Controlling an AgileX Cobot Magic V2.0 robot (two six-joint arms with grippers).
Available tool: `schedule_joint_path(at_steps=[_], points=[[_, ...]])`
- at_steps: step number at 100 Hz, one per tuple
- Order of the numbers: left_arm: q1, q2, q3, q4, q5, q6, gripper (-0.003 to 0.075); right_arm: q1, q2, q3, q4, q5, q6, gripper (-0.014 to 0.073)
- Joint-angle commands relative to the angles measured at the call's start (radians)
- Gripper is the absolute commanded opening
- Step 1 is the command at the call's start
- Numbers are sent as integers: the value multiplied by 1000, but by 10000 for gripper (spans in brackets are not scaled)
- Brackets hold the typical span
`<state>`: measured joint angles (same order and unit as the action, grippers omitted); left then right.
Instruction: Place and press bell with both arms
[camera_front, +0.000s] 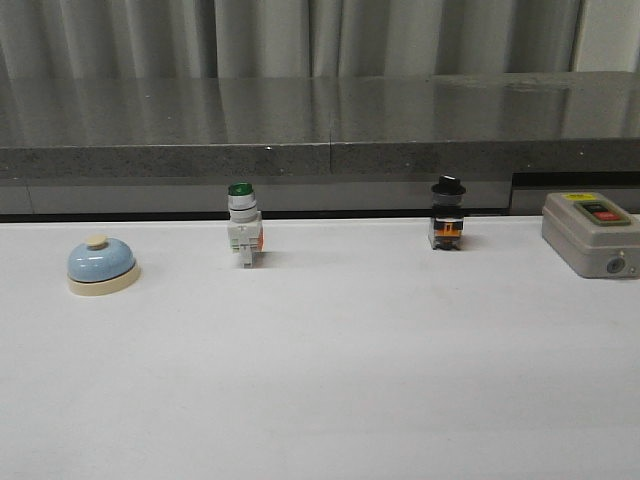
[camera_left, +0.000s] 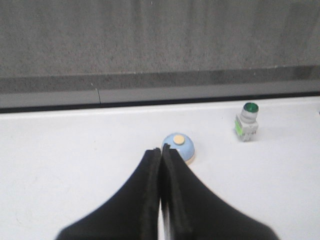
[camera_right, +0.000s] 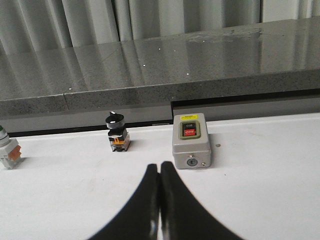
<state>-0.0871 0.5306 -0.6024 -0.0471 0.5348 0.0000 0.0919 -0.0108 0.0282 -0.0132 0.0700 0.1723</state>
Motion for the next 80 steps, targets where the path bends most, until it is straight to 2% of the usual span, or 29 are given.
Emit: schedule_joint_path(at_steps=[1, 13, 28, 59, 68, 76, 80], points=[[0, 99, -101, -13, 36, -8, -21, -4, -20, -20, 1, -80, -7, -64], [0, 200, -156, -13, 93, -8, -21, -4, -20, -20, 1, -80, -7, -64], [0, 291, -165, -13, 96, -8, -21, -4, -20, -20, 1, -80, -7, -64], [0, 368, -165, -19, 105, -8, -13, -4, -20, -20, 1, -80, -7, -64], [0, 370, -165, -19, 105, 0, 68, -4, -20, -20, 1, -80, -7, -64], [0, 370, -167, -19, 105, 18, 209, -4, -20, -20, 1, -80, -7, -64], [0, 370, -167, -19, 105, 25, 307, -4, -20, -20, 1, -80, -7, -64]])
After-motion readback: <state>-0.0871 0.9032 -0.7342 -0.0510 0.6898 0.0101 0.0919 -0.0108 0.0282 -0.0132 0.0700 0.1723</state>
